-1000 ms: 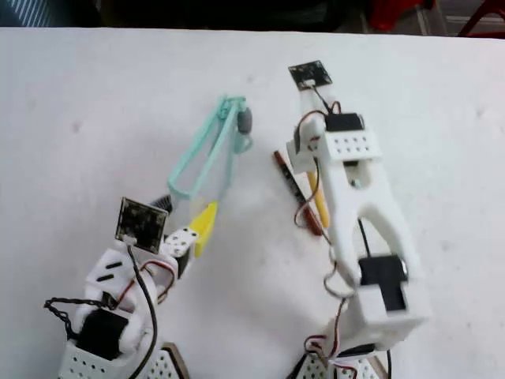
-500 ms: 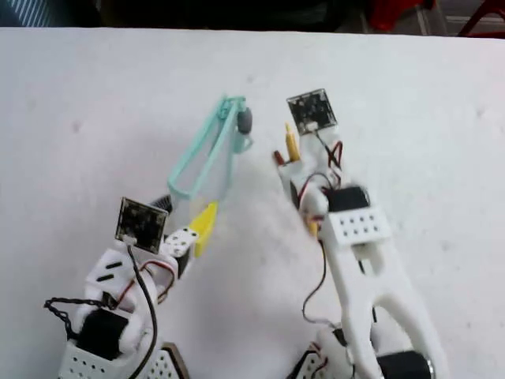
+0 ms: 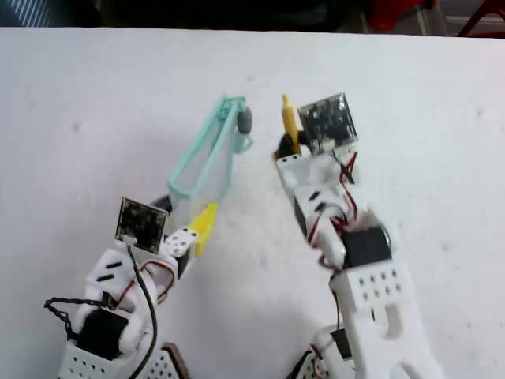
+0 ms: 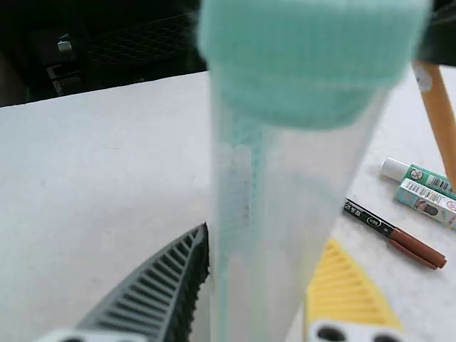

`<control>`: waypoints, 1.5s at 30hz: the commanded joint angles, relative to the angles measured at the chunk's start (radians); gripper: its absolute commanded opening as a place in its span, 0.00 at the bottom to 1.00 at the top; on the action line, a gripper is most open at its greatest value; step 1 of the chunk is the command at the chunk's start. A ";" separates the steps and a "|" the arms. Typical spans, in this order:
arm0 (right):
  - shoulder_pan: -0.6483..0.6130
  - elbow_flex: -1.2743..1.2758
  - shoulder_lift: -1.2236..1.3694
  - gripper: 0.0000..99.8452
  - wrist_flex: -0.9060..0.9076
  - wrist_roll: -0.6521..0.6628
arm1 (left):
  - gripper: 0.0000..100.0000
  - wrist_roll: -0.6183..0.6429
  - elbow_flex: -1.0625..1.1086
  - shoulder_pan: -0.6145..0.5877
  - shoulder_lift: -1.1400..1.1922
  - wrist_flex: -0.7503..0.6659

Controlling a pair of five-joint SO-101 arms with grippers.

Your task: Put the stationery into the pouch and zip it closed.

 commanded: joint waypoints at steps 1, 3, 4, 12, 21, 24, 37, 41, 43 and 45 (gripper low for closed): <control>-0.061 -0.014 -0.151 0.02 -0.024 -0.002 | 0.22 -0.008 -0.005 -0.001 -0.002 -0.012; -0.111 -0.035 -0.222 0.02 -0.019 -0.002 | 0.22 -0.008 -0.006 0.016 -0.002 -0.009; -0.137 -0.051 -0.252 0.02 -0.018 0.000 | 0.22 -0.008 -0.006 0.036 -0.002 -0.006; -0.260 -0.281 -0.317 0.02 -0.025 0.000 | 0.22 -0.014 -0.005 0.094 -0.002 0.015; -0.479 -0.612 0.010 0.02 -0.025 -0.008 | 0.22 -0.014 -0.005 0.094 -0.002 0.012; -0.476 -0.654 0.122 0.02 -0.018 -0.008 | 0.22 -0.015 -0.005 0.093 -0.002 0.012; -0.441 -0.437 0.047 0.02 0.044 -0.009 | 0.22 -0.015 -0.011 0.093 -0.002 0.012; -0.438 -0.388 -0.007 0.02 0.051 -0.002 | 0.22 -0.012 -0.009 0.068 -0.002 0.012; -0.440 -0.384 -0.024 0.02 0.093 -0.002 | 0.22 -0.009 -0.011 0.050 -0.002 0.011; -0.441 -0.384 -0.039 0.03 0.131 -0.002 | 0.22 -0.009 -0.011 0.047 -0.002 0.011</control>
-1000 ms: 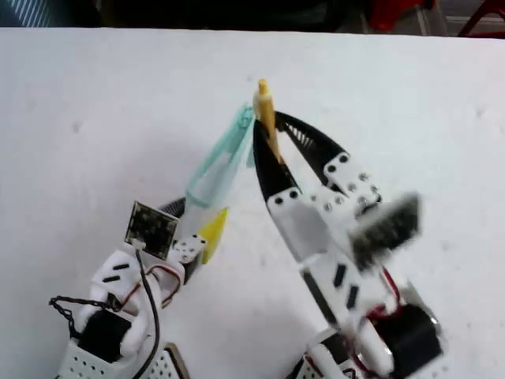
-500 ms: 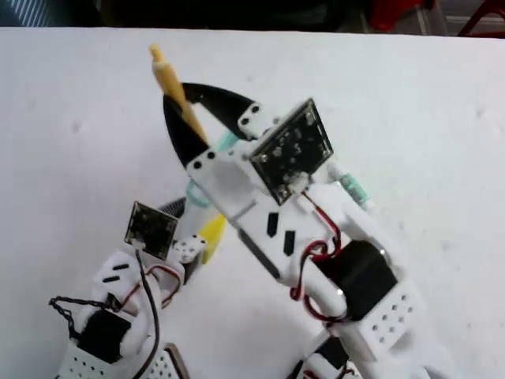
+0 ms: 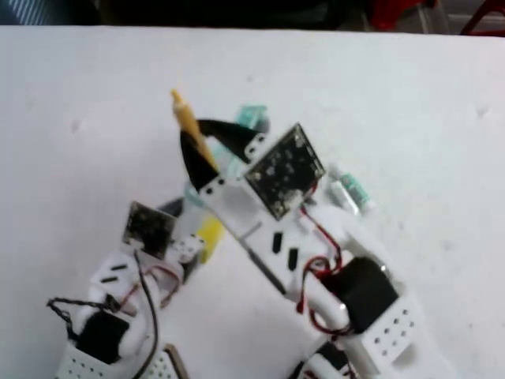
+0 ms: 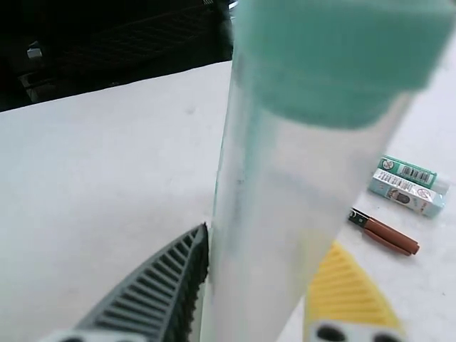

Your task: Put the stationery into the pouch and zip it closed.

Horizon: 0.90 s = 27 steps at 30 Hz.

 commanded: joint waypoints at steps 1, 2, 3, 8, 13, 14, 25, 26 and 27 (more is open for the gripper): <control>0.012 -0.006 -0.042 0.05 0.058 0.000 | 0.22 -0.002 -0.011 -0.019 0.005 -0.002; 0.013 -0.006 -0.047 0.09 0.071 0.000 | 0.22 -0.002 -0.011 -0.019 0.005 -0.002; 0.013 -0.006 -0.050 0.13 0.085 0.000 | 0.22 -0.002 -0.011 -0.019 0.005 -0.002; 0.013 -0.006 -0.053 0.21 0.110 0.000 | 0.22 0.000 -0.009 -0.018 0.005 -0.002; 0.013 -0.006 -0.053 0.20 0.105 0.000 | 0.22 0.000 -0.008 -0.019 0.005 -0.002; 0.013 -0.006 -0.053 0.20 0.105 0.000 | 0.22 0.000 -0.008 -0.019 0.005 -0.002; 0.255 -0.066 -0.018 0.20 0.093 0.048 | 0.22 0.000 -0.008 -0.022 0.005 -0.002; 0.312 -0.066 0.001 0.20 0.099 0.048 | 0.22 0.000 -0.008 -0.022 0.005 -0.002; 0.363 -0.063 0.027 0.19 0.116 0.048 | 0.22 0.000 -0.008 -0.024 0.005 -0.002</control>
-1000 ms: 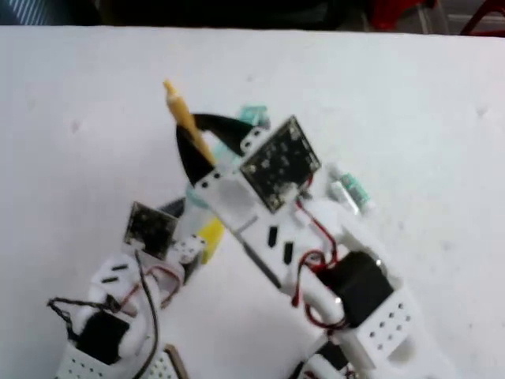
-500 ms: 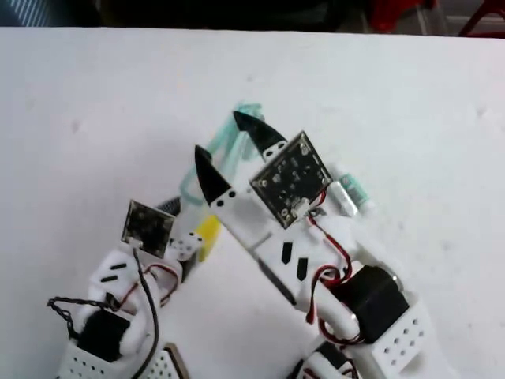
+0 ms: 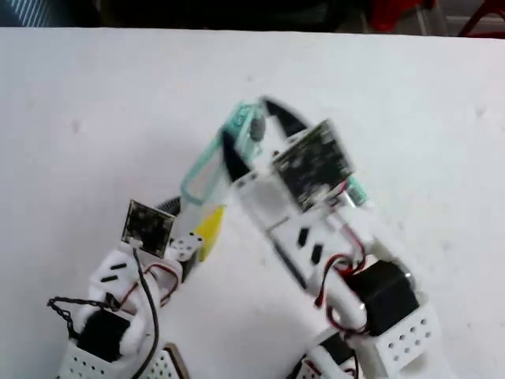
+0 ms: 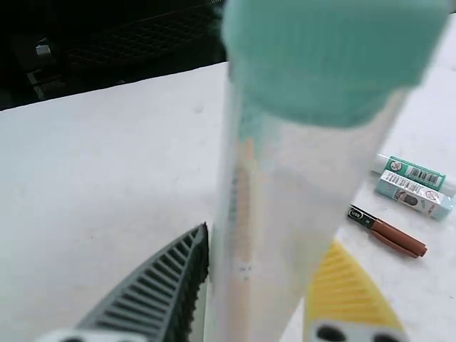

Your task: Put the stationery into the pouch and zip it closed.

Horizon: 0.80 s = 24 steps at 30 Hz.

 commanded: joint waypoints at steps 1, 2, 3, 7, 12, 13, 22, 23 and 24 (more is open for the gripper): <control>0.188 -0.031 0.084 0.18 0.030 0.017 | 0.22 0.000 -0.008 -0.008 0.005 -0.002; 0.217 -0.025 0.124 0.16 0.050 0.017 | 0.22 0.000 -0.008 -0.008 0.005 -0.002; 0.240 -0.020 0.170 0.14 0.073 0.018 | 0.22 0.000 -0.009 -0.010 0.005 -0.002; 0.300 -0.017 0.390 0.09 0.125 0.020 | 0.22 0.020 -0.008 -0.091 0.005 -0.044; 0.325 -0.020 0.665 0.15 0.108 0.018 | 0.22 0.084 -0.005 -0.137 0.005 -0.054; 0.321 -0.020 0.714 0.16 0.088 0.020 | 0.22 0.086 -0.005 -0.137 0.005 -0.052; 0.320 -0.020 1.006 0.13 -0.099 0.028 | 0.22 0.087 -0.003 -0.136 0.005 -0.055; 0.320 -0.020 1.015 0.13 -0.104 0.028 | 0.22 0.087 -0.003 -0.136 0.005 -0.057; 0.323 -0.021 1.017 0.13 -0.105 0.028 | 0.22 0.087 -0.003 -0.136 0.005 -0.057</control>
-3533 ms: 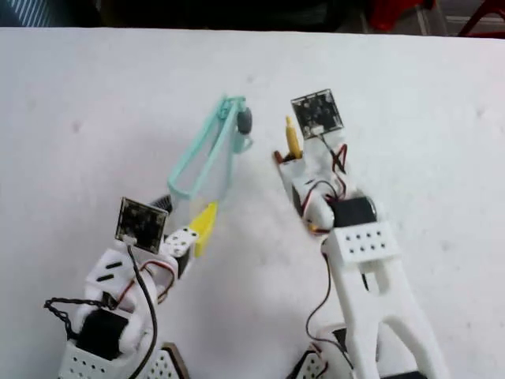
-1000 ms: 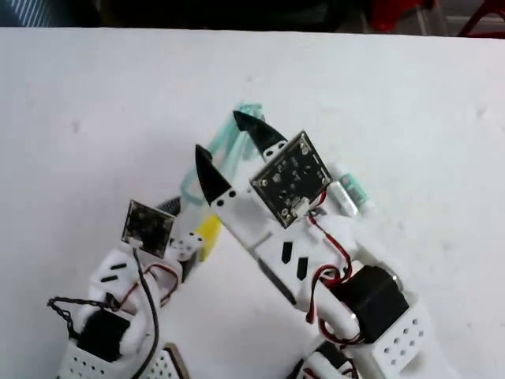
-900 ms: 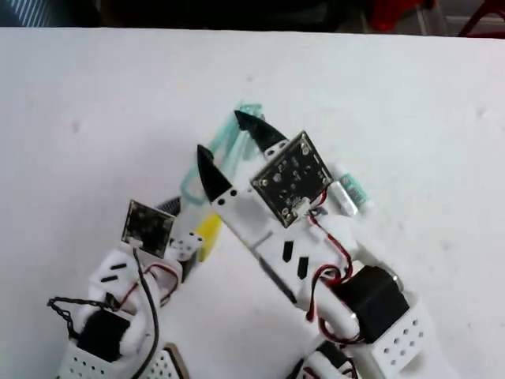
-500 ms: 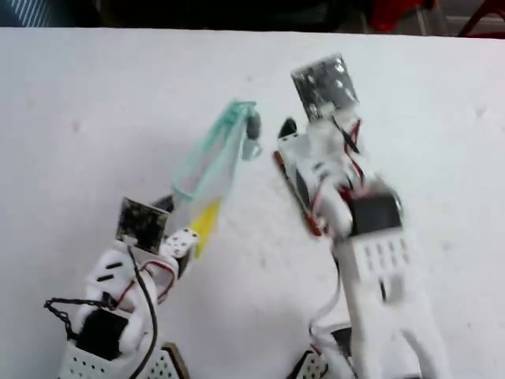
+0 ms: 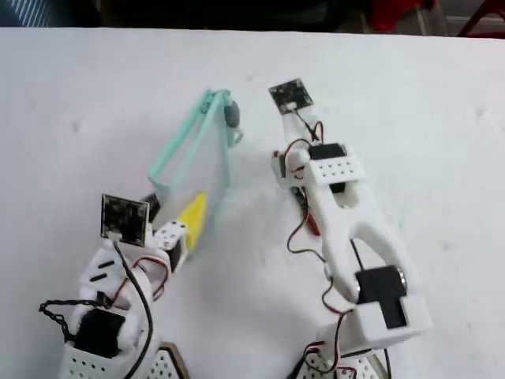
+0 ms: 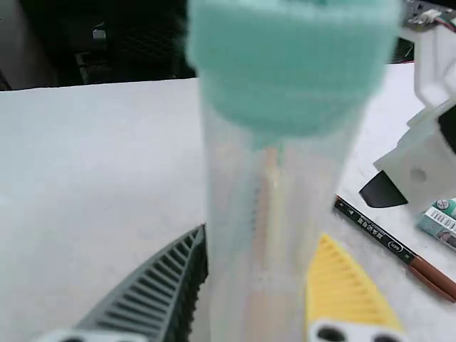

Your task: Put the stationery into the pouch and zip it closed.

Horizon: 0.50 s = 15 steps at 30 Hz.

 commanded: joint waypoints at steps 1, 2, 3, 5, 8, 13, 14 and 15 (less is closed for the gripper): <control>0.016 -0.020 0.002 0.13 -0.028 0.011 | 0.22 0.012 -0.005 -0.004 -0.004 -0.029; 0.018 -0.020 0.007 0.13 -0.028 0.011 | 0.22 0.012 -0.005 -0.004 -0.004 -0.029; 0.018 -0.020 0.010 0.13 -0.028 0.011 | 0.22 0.012 -0.005 -0.004 -0.004 -0.029; 0.013 -0.012 0.012 0.13 -0.042 0.011 | 0.22 0.012 -0.005 -0.004 -0.004 -0.029; 0.012 -0.017 0.041 0.13 -0.048 0.011 | 0.22 0.014 -0.005 -0.004 -0.004 -0.028; 0.012 -0.021 0.140 0.13 -0.105 0.012 | 0.22 0.012 -0.005 0.008 -0.004 -0.023; 0.010 -0.035 0.153 0.13 -0.104 0.012 | 0.22 0.012 -0.005 0.018 -0.004 -0.023; 0.010 -0.052 0.163 0.13 -0.091 0.012 | 0.22 0.012 -0.005 0.024 -0.004 -0.021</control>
